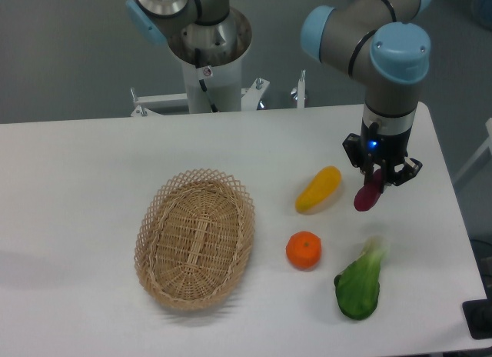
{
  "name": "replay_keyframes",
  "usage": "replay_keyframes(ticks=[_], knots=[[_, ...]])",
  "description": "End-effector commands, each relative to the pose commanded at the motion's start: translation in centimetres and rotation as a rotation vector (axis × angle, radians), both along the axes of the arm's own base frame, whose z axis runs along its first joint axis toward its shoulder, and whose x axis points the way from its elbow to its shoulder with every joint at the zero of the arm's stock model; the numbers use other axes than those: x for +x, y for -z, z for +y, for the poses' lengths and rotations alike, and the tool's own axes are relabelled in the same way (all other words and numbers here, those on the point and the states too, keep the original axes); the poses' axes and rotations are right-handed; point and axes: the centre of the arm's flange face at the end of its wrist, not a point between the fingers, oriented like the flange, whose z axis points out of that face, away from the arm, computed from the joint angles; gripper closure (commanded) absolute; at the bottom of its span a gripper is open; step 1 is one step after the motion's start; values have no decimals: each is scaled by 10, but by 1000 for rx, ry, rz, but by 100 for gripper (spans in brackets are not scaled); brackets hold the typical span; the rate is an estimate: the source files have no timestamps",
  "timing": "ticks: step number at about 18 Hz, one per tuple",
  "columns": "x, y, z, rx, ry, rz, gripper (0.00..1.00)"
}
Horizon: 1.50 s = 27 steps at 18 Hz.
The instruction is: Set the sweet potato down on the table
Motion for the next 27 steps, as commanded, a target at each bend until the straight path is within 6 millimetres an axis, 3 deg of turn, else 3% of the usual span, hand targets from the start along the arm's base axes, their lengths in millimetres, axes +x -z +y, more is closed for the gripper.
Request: replay_keyframes(ticks=[16,25,27], knots=[[1,11,-5,-11,-4,-12,71],[-2,61,-6,-2,39,49,71],[-7,70,-20,-42,91,47,71]])
